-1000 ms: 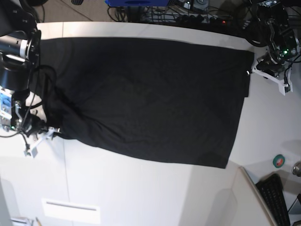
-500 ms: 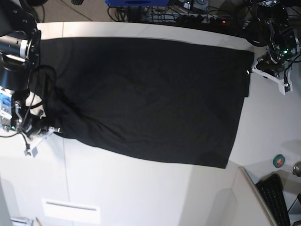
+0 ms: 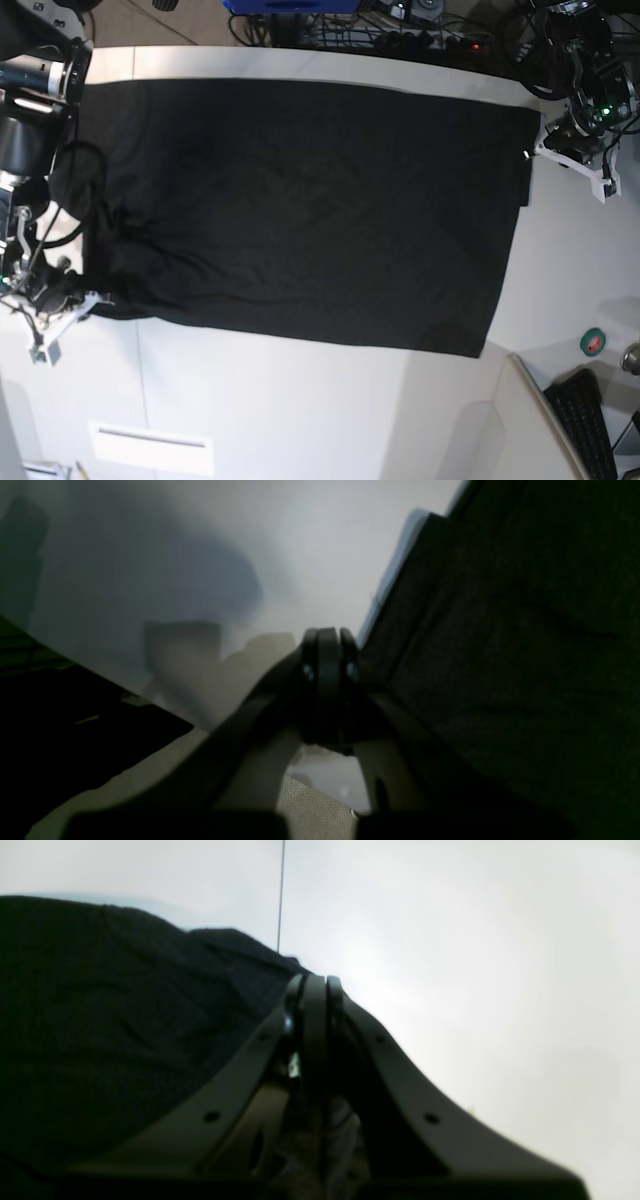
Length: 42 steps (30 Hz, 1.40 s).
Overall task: Layout the t-shirt on the table in an organized manner, then fold the t-shirt properly
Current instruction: 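Drag the grasped shirt side along the table with the right gripper, then grasp the shirt edge with both grippers and smooth it flat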
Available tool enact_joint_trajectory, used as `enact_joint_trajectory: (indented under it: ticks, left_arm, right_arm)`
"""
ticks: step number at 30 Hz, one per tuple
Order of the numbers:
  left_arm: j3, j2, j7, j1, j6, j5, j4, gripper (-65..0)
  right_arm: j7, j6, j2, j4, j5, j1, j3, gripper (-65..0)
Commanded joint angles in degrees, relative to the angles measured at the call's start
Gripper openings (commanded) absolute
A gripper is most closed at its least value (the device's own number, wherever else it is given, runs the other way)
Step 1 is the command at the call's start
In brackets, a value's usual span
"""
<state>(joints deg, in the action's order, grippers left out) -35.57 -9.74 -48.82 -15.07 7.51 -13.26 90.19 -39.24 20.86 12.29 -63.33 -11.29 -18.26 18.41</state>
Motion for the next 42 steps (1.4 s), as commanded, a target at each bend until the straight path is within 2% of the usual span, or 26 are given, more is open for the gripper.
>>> enact_joint_trajectory:
  ticks: [1, 9, 14, 19, 23, 26, 29, 32, 33, 36, 37, 39, 42]
  left_arm:
    - [-0.43, -0.86, 0.95, 0.35, -0.08, 0.29, 0.84, -65.0]
    - [-0.34, -0.86, 0.95, 0.61, -0.08, 0.29, 0.84, -65.0]
    - [-0.16, -0.94, 0.95, 1.84, -0.08, 0.38, 0.84, -65.0]
    - [0.28, -0.94, 0.86, 4.39, -0.08, 0.38, 0.14, -65.0]
    - [7.13, -4.37, 0.86, 7.99, -0.08, 0.2, -4.61, -65.0]
    - [10.12, -5.34, 0.86, 9.75, -0.08, -0.06, -5.58, -65.0]
    - [10.12, -5.08, 0.86, 10.1, -0.08, -0.15, -5.58, -65.0]
    - [10.03, -5.08, 0.86, 10.02, -0.08, -0.15, -5.58, -65.0]
    - [10.03, -5.08, 0.86, 9.75, -0.08, -0.15, -5.58, -65.0]
    - [9.95, -5.34, 0.86, 9.4, -0.08, -0.15, -6.1, -65.0]
    - [9.95, -5.43, 0.86, 9.22, -0.08, 0.03, -6.1, -65.0]
    - [9.86, -5.6, 0.95, 8.17, -0.08, 0.11, -6.02, -65.0]
    - [9.86, -6.13, 0.95, 7.55, -0.08, 0.03, -6.02, -65.0]
  right_arm:
    - [1.49, 0.1, 0.85, -1.86, -0.45, -1.91, 0.18, -65.0]
    - [1.66, 0.1, 0.15, -6.16, -0.54, -1.91, 0.35, -65.0]
    - [1.66, 0.46, -0.82, -7.39, -0.54, -2.18, 4.49, -65.0]
    - [1.66, 0.54, -1.17, -7.39, -0.54, -2.0, 4.57, -65.0]
    - [1.66, 0.54, -1.17, -6.69, -0.54, -2.0, 4.57, -65.0]
    - [1.75, 0.54, -1.17, -4.14, -0.54, -2.53, 4.93, -65.0]
    - [5.09, 0.46, -0.65, 2.89, -0.54, -4.55, 4.93, -65.0]
    - [13.35, 0.19, 1.38, 17.66, -0.45, -8.33, 4.93, -65.0]
    - [16.17, 0.19, 2.25, 22.85, -0.45, -9.91, 4.66, -59.1]
    - [22.32, 0.28, 4.36, 33.04, -0.45, -12.64, 4.57, -33.6]
    - [24.08, 0.28, 4.63, 34.72, -0.45, -12.82, 4.57, -26.9]
    - [26.63, 0.54, 4.8, 36.03, -0.45, -12.82, 4.49, -20.7]
    - [28.04, 0.54, 4.8, 36.3, -0.45, -12.82, 4.49, -20.6]
